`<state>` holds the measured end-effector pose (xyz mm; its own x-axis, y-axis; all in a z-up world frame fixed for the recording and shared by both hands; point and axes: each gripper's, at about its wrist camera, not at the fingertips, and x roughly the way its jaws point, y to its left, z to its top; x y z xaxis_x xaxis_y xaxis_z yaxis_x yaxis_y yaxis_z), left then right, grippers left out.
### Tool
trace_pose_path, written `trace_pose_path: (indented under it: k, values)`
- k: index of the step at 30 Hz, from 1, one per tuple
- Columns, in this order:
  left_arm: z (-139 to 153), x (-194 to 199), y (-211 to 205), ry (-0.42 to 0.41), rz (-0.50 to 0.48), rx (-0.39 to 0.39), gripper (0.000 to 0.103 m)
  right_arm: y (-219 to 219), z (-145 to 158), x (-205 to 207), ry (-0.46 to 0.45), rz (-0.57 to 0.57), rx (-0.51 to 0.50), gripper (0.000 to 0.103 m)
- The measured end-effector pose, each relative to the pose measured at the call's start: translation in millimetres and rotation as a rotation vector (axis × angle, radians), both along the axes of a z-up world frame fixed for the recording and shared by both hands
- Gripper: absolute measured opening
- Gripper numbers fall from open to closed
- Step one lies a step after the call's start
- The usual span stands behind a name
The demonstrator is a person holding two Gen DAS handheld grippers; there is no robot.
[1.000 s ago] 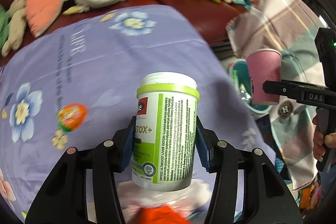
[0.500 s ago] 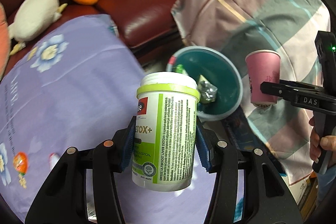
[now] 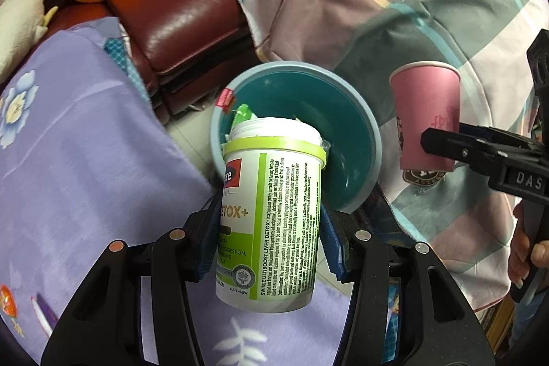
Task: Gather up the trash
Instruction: 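Carry the jar and pink cup over the teal wastebasket and open both tools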
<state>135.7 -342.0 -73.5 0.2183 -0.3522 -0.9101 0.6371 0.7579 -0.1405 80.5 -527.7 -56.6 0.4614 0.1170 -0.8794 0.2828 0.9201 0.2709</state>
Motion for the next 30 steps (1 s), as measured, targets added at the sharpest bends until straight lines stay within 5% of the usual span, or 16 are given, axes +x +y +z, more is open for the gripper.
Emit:
trace_pose_path:
  k: [11, 13, 20, 23, 30]
  values:
    - [-19, 19, -25, 0.05, 0.012, -0.016, 0.058, -10, -9, 14, 0.026, -0.017, -0.012, 0.057]
    - [-21, 19, -22, 0.054, 0.018, -0.018, 0.067, -8, -11, 16, 0.03, -0.012, -0.015, 0.057]
    - [-20, 14, -7, 0.06, 0.034, -0.014, 0.07, 0, -10, 18, 0.031, 0.002, -0.016, 0.057]
    - [-17, 10, 0, 0.044, 0.046, -0.016, 0.084, 4, -9, 18, 0.036, 0.01, -0.02, 0.058]
    - [-6, 4, 13, 0.023, 0.054, -0.038, 0.089, 15, -10, 24, 0.054, 0.039, -0.023, 0.06]
